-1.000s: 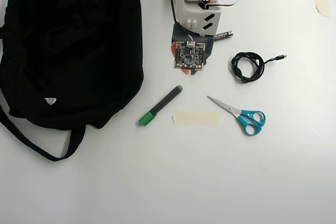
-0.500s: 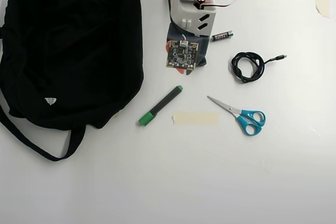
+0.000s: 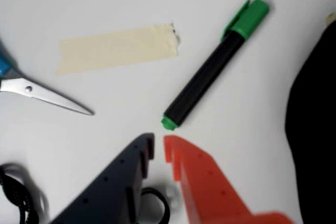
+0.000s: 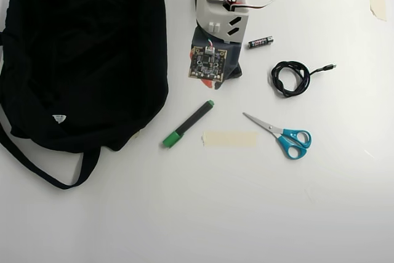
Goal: Put the green marker into the black bag
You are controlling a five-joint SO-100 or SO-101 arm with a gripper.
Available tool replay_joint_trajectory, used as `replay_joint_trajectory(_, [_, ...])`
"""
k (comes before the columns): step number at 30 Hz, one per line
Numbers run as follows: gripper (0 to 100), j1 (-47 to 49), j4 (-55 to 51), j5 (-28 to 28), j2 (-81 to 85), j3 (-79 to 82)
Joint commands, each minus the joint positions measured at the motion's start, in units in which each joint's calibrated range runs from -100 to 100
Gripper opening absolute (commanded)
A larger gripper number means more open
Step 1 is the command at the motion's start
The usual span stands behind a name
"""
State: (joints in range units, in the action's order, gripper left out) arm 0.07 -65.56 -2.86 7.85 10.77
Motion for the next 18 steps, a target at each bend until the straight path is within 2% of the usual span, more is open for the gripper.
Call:
replay_joint_trajectory(1, [2,-0.1,1.9,-0.2,-1.3,-0.9])
replay_joint_trajectory(18, [2,-1.0,3.5,-4.2,-4.6,-1.8])
